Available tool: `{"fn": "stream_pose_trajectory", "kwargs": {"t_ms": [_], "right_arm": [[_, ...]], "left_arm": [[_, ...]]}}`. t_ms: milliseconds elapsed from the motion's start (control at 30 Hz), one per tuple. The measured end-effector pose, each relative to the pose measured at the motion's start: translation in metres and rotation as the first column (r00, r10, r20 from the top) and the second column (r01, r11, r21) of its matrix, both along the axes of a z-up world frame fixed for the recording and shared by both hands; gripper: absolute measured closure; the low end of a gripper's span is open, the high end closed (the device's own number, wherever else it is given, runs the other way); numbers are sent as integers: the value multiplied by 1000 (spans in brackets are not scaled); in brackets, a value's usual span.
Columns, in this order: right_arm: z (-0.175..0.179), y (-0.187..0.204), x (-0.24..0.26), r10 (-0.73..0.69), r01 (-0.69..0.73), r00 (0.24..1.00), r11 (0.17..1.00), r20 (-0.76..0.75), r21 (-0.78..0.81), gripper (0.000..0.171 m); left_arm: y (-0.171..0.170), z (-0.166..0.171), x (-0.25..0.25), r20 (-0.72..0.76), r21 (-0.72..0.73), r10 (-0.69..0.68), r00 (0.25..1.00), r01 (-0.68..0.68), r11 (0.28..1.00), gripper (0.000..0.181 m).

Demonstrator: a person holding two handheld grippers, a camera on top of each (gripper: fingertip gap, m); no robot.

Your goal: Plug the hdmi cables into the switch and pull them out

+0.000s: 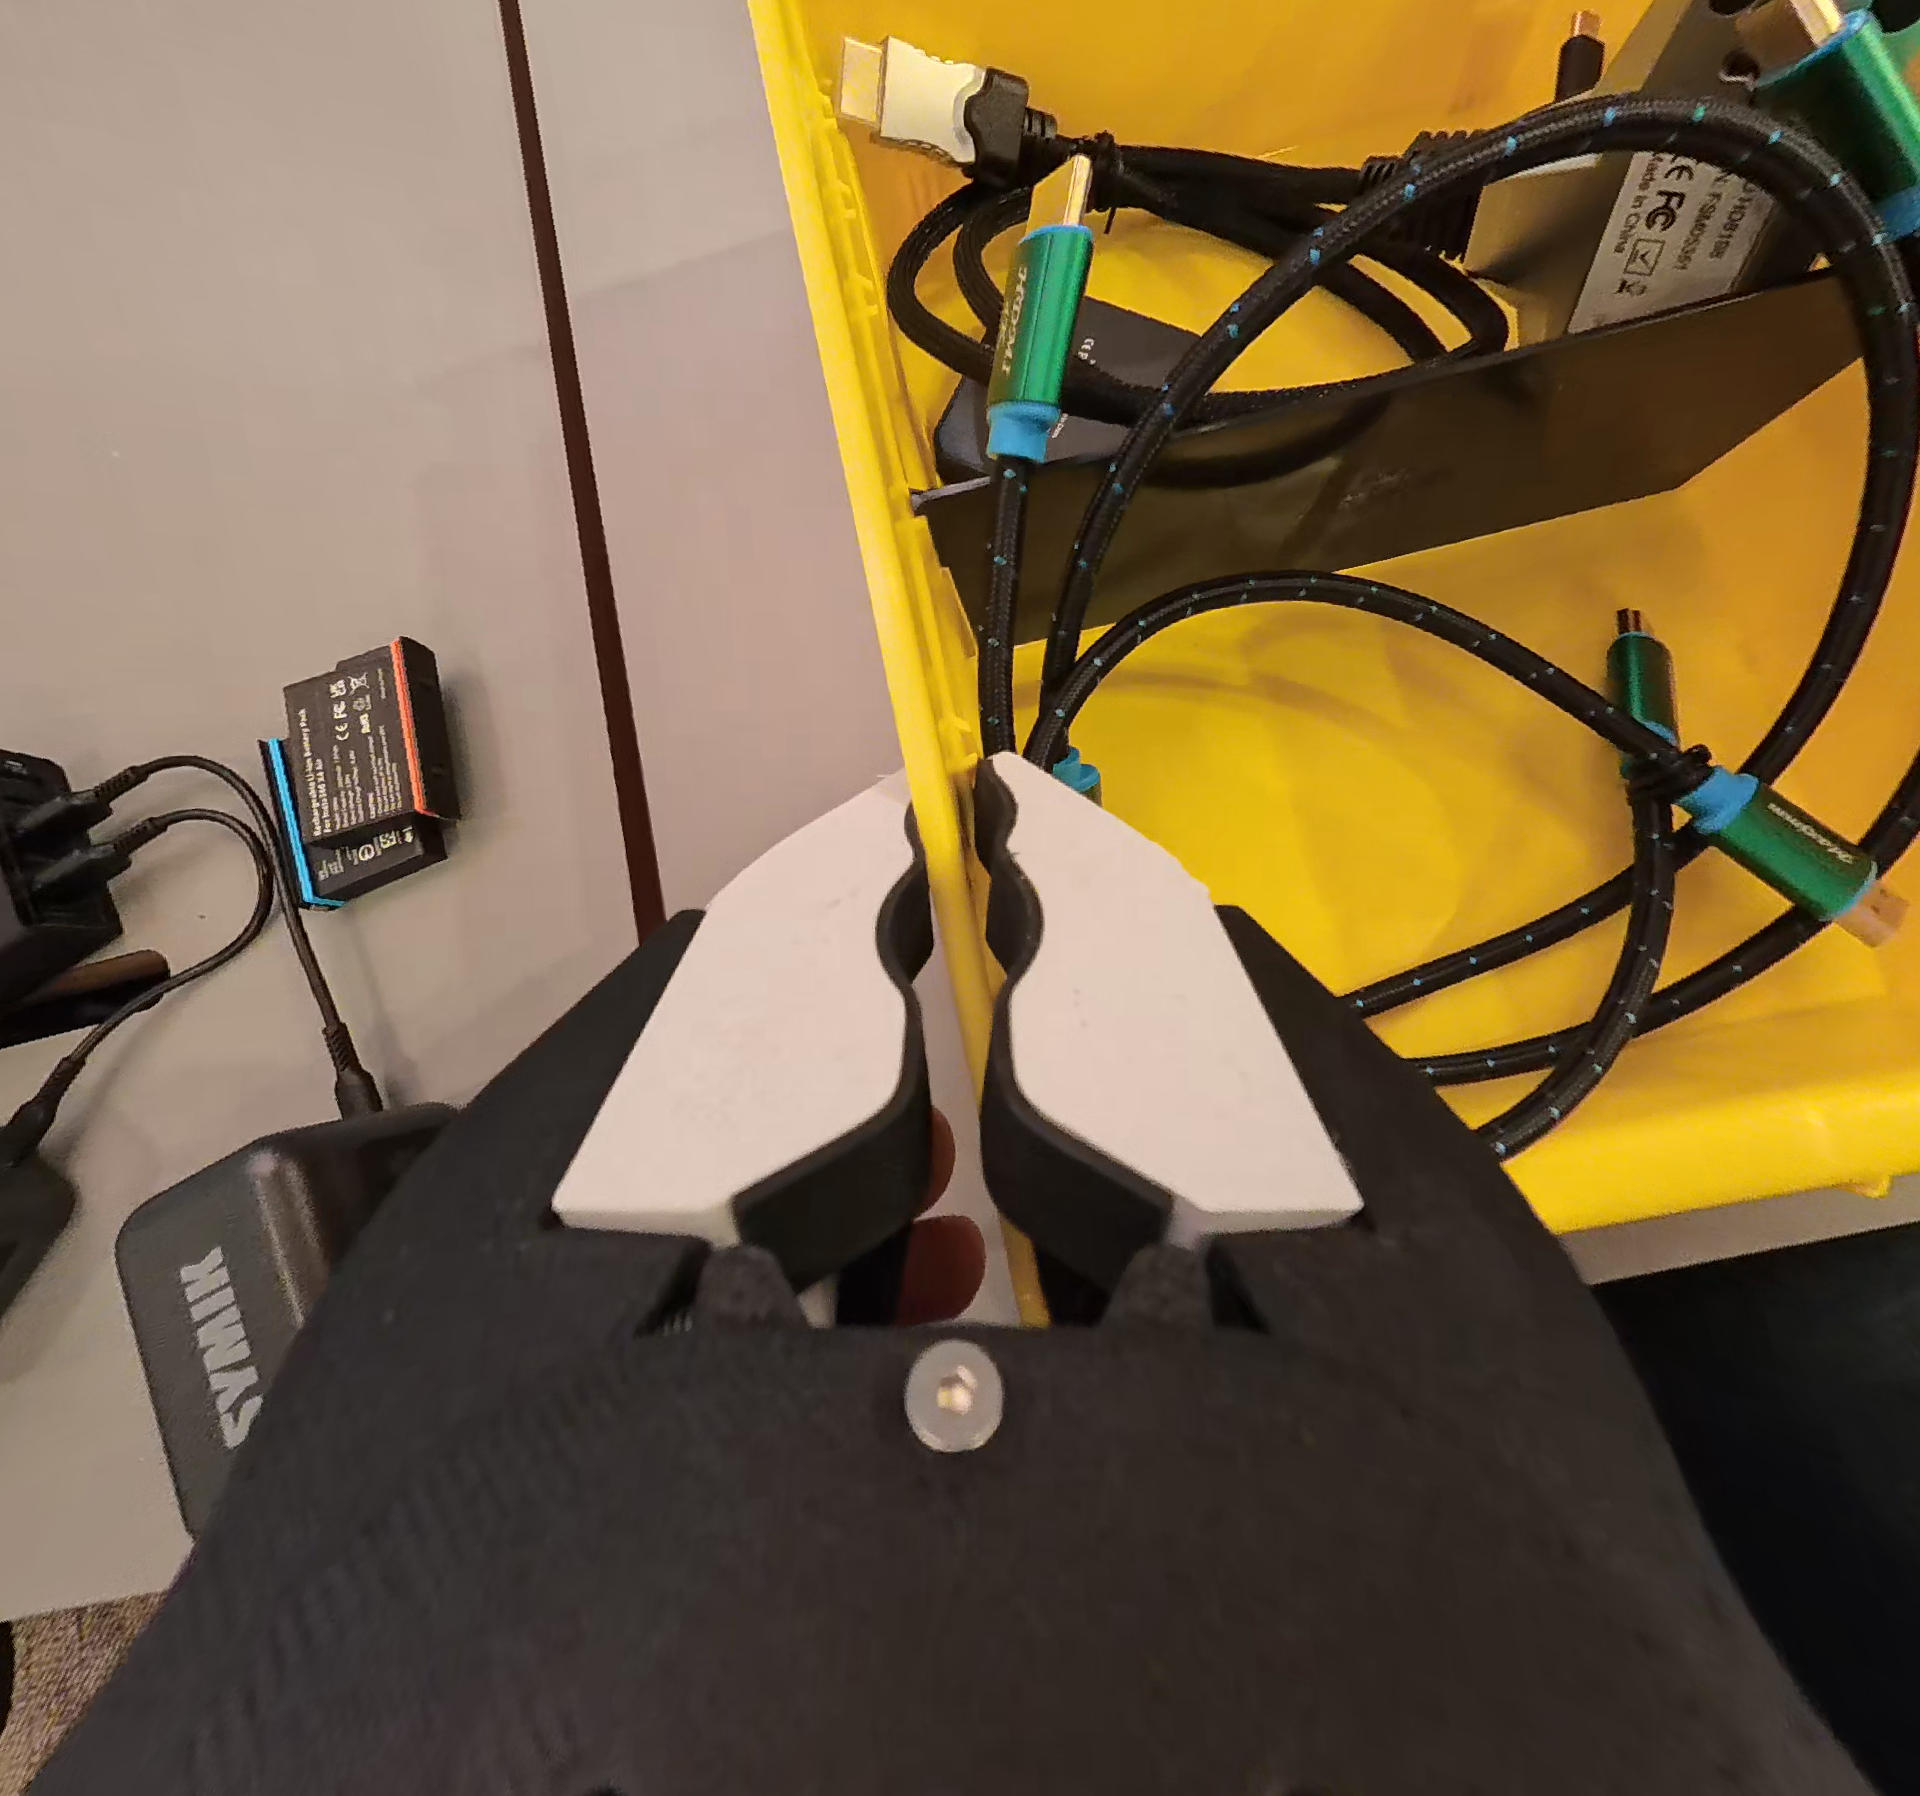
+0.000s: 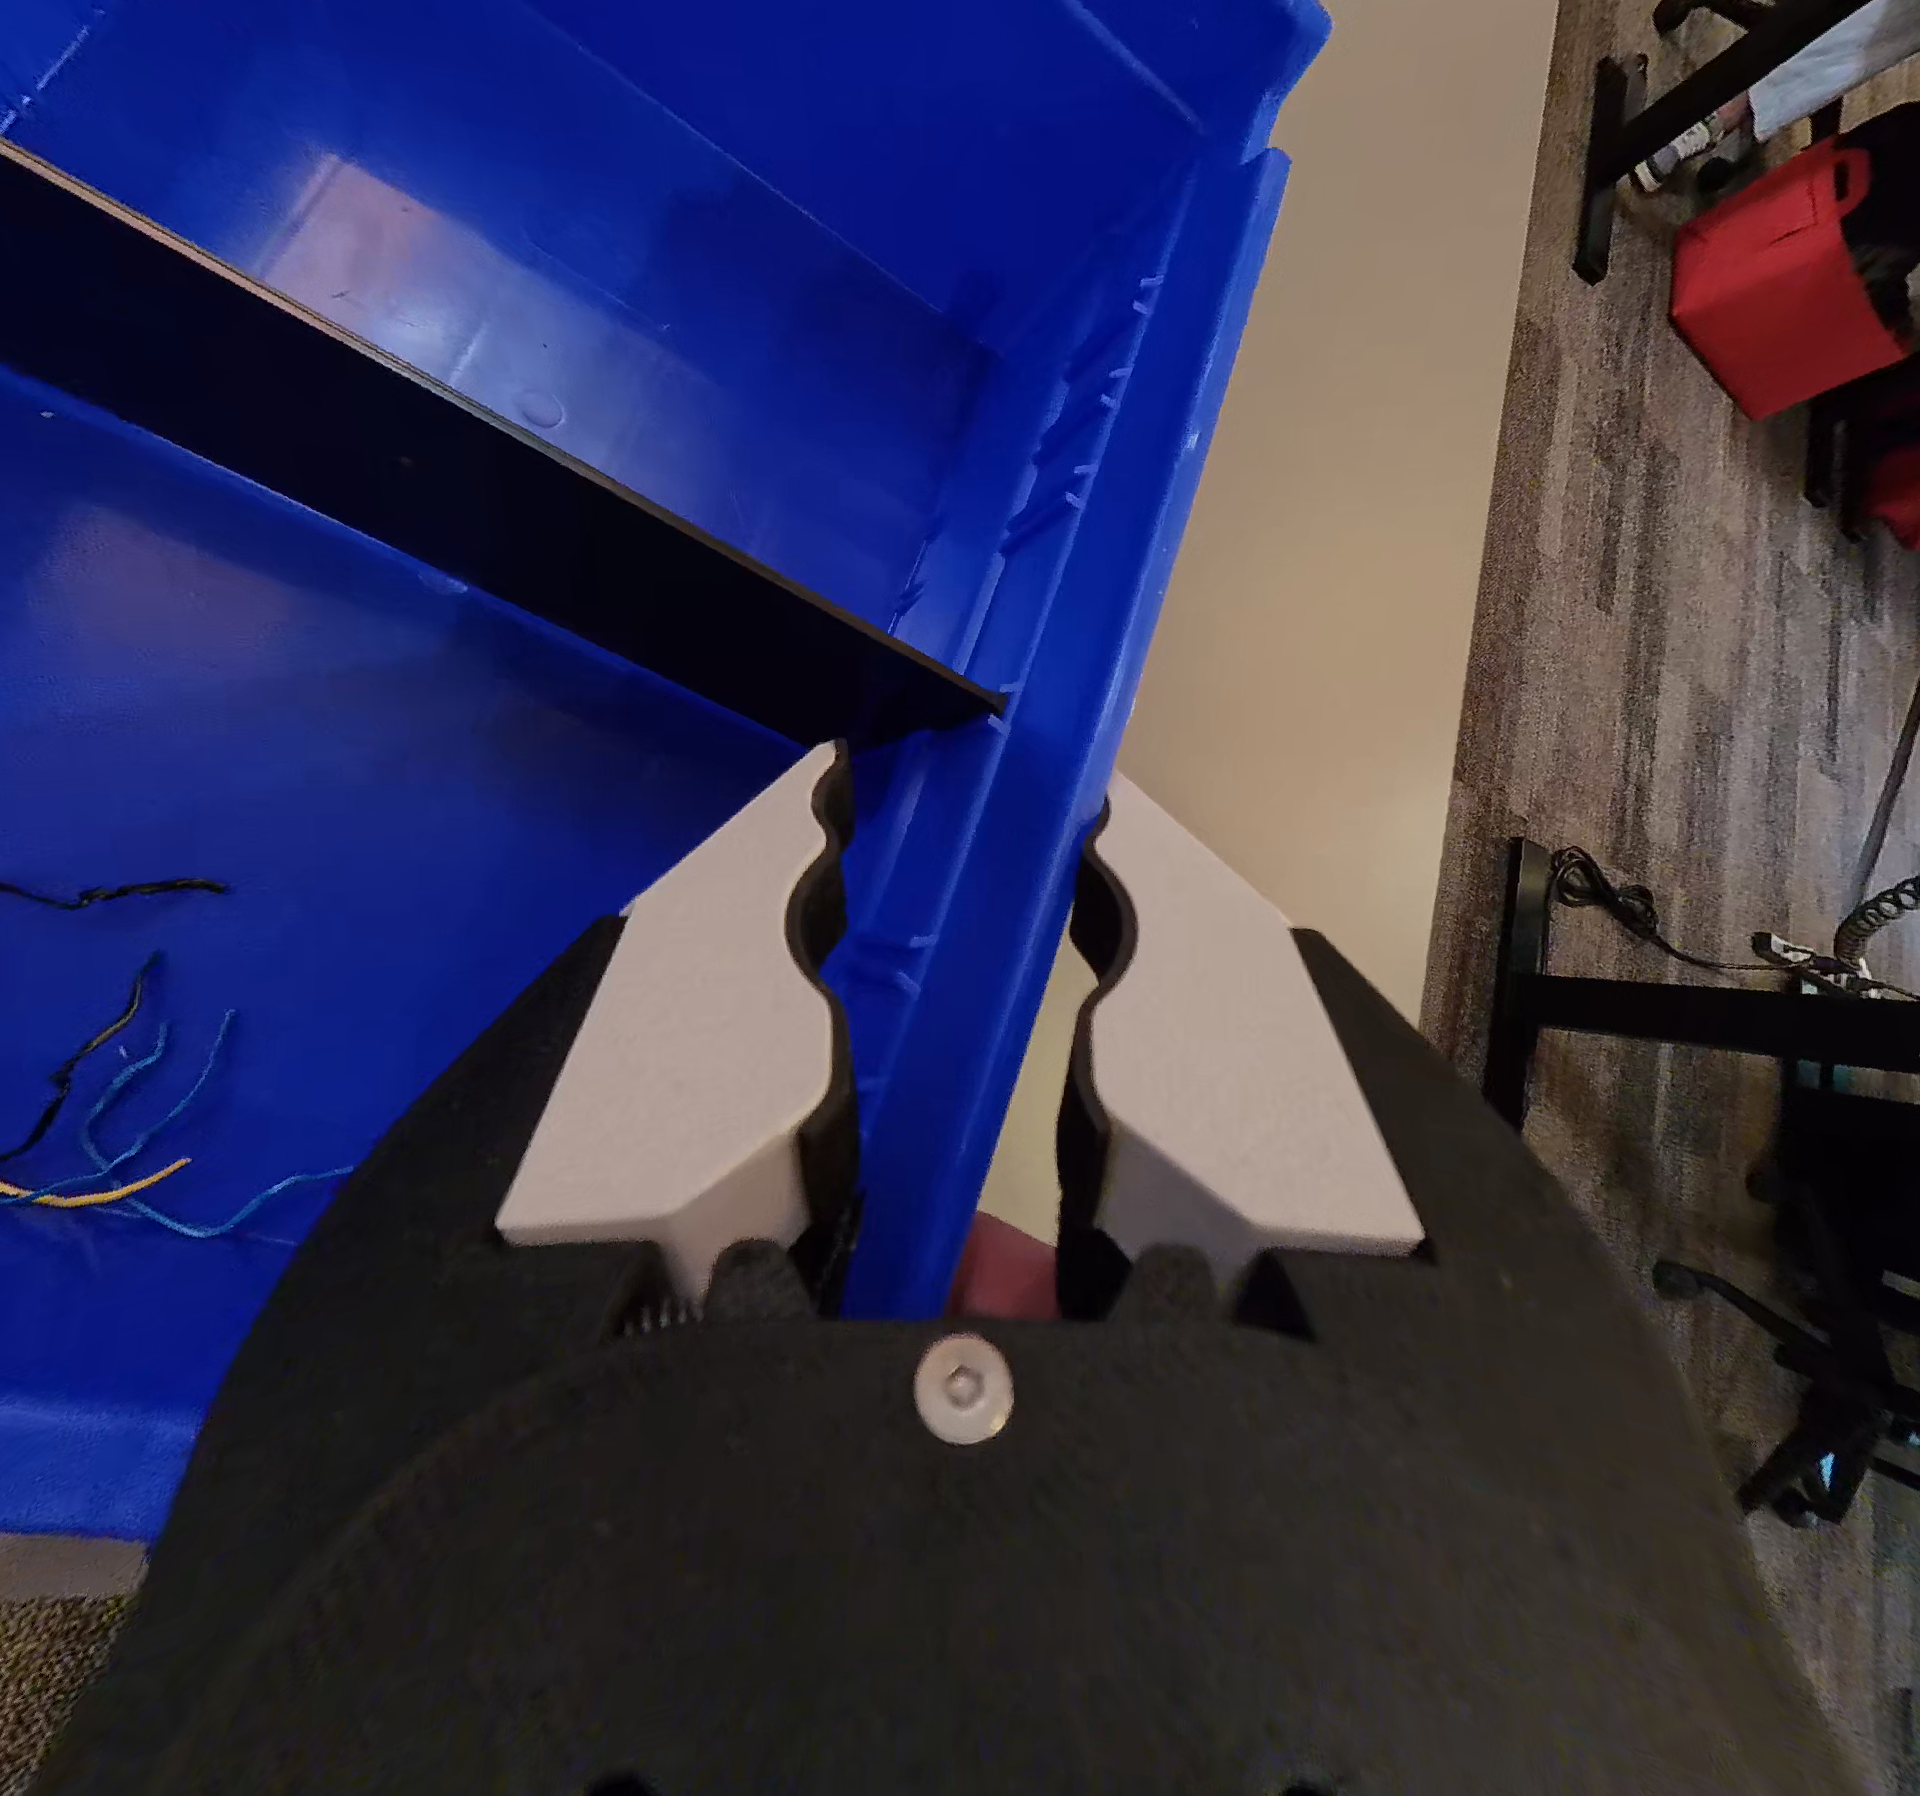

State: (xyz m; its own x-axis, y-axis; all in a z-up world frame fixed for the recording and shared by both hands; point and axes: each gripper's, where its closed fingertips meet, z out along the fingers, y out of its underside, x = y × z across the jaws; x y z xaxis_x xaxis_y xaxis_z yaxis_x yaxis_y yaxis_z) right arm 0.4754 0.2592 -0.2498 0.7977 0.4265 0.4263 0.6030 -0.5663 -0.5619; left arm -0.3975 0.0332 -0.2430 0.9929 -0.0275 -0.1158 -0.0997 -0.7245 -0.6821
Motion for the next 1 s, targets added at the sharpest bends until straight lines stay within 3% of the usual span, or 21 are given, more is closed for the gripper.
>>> {"fn": "stream_pose_trajectory", "kwargs": {"t_ms": [33, 433, 533, 633, 733, 867, 1000], "right_arm": [[0, 0, 1, 3, -3, 1000, 1000, 3, 0, 132], [0, 0, 3, 40, -40, 999, 999, 31, 7, 128], [4, 1, 2, 62, -65, 996, 997, 67, 45, 122], [12, 2, 5, 53, -63, 992, 994, 114, 89, 105], [37, 7, 12, 9, -43, 984, 982, 177, 184, 88], [88, 7, 2, -13, -50, 980, 949, 199, 312, 87], [123, -1, -42, 64, -118, 985, 928, 159, 355, 88]], "left_arm": [[0, 0, -1, 1, 2, 2, 1000, -2, 1000, 177], [-1, 0, -1, -37, -1, -1, 999, 1, 1000, 174], [1, 8, -1, -38, 34, 0, 999, 1, 999, 150], [4, 24, -4, -55, 85, 26, 998, -21, 996, 130], [10, 48, -2, -98, 160, 47, 994, -31, 987, 118], [27, 86, 29, -162, 257, -3, 987, 45, 965, 112], [53, 112, 95, -151, 331, -136, 979, 180, 926, 105]]}}
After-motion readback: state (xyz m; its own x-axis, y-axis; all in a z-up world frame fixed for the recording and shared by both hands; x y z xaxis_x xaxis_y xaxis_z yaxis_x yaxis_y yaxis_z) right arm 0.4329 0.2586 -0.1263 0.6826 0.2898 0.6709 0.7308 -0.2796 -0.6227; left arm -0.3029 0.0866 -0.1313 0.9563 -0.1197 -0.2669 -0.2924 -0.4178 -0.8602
